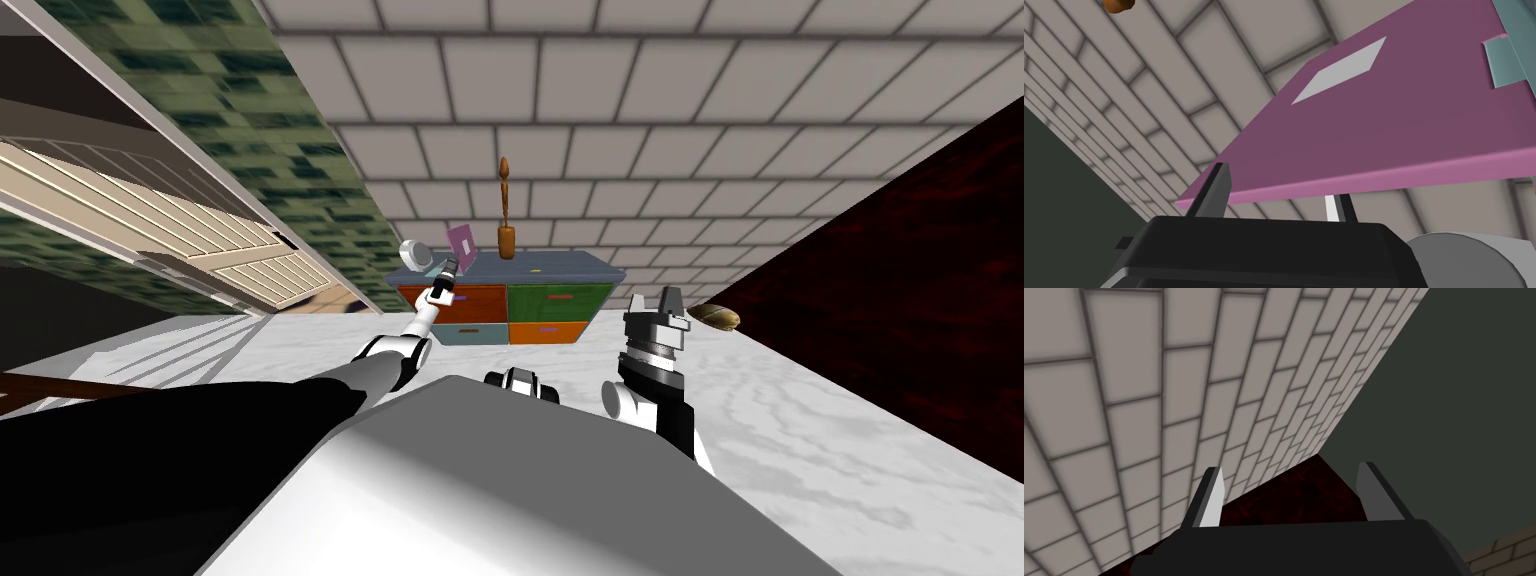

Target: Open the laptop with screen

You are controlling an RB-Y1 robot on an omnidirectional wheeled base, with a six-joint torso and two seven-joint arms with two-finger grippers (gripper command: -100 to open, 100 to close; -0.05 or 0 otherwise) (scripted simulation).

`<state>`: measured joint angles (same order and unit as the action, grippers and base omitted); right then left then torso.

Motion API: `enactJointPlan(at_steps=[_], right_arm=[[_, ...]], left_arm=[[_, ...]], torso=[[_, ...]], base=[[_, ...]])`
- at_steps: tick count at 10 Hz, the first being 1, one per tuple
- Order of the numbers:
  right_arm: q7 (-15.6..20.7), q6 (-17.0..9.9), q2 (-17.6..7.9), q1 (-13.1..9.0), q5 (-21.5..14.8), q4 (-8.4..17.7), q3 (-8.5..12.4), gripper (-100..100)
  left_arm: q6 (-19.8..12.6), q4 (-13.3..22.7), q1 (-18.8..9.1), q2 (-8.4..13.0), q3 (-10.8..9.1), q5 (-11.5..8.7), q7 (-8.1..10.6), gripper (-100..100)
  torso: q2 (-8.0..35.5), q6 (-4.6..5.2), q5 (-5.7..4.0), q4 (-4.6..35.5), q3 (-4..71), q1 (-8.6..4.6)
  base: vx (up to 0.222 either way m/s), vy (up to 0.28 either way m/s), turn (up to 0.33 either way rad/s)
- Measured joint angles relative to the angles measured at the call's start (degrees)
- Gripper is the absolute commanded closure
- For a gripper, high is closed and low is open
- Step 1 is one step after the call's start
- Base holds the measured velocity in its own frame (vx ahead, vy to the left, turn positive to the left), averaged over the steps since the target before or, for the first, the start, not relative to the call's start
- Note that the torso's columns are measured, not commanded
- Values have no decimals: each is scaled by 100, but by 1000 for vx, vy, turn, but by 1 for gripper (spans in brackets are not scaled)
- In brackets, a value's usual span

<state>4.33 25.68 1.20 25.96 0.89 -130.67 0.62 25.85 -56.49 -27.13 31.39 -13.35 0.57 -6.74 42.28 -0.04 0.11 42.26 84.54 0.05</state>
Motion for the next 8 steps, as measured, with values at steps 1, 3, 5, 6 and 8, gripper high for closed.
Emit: enactJointPlan(at_steps=[1,3,5,6,8], right_arm=[[0,0,0,0,0,0,0,0],[0,0,0,1,0,0,0,0],[0,0,0,0,0,0,0,0],[0,0,0,0,0,0,0,0],[0,0,0,1,0,0,0,0]], left_arm=[[-48,-175,147,20,-26,-175,-29,100],[-73,-515,494,72,-114,-520,-104,100],[-77,-722,716,89,-173,-822,-158,100],[-148,-964,912,93,-216,-996,-194,100],[-211,-1172,1137,164,-251,-1292,-208,100]], torso=[[-16,4,-3,-5,13,3],[-32,14,0,-15,25,8],[-29,10,7,-18,21,15],[-23,8,5,-17,18,12],[-22,6,-4,-6,16,8]], base=[[106,-14,-16],[70,-6,3],[63,-5,-31],[28,-6,5],[71,-15,-20]])
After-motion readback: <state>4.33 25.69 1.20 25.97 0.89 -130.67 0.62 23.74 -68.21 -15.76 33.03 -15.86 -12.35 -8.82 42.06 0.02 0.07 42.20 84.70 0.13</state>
